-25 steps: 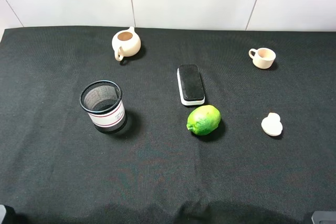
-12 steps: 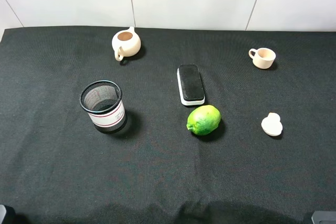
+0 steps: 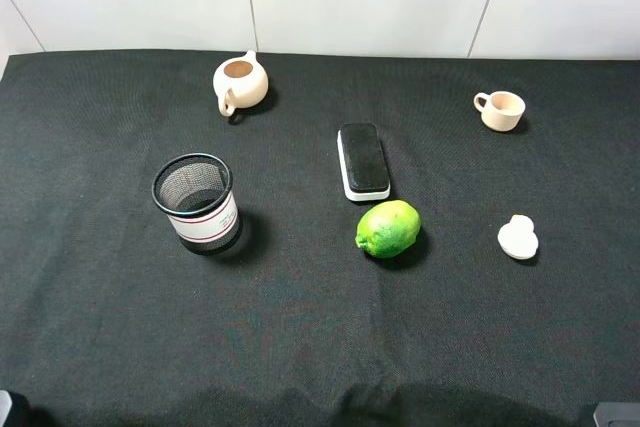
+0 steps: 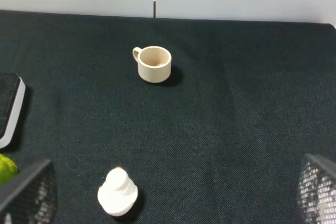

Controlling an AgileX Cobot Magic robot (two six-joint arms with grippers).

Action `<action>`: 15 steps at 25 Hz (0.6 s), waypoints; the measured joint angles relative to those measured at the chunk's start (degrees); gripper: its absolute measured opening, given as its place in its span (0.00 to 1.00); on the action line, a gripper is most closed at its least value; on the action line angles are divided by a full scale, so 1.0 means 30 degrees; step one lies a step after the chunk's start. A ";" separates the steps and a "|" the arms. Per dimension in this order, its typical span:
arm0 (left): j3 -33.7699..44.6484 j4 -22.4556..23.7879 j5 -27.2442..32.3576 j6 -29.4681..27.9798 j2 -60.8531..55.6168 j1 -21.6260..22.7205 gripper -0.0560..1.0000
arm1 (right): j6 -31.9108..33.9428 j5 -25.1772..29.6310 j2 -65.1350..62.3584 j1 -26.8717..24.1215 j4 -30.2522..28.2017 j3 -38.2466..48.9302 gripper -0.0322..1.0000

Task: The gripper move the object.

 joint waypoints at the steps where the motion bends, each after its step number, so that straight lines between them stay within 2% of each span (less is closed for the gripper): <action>1: 0.0000 -0.0027 -0.0016 0.0042 -0.0098 0.0164 0.99 | 0.0000 0.0000 0.0000 0.0000 0.0000 0.0000 0.70; 15: 0.0000 -0.0049 -0.0021 0.0087 -0.0213 0.0391 0.99 | 0.0000 0.0000 0.0000 0.0000 0.0000 0.0000 0.70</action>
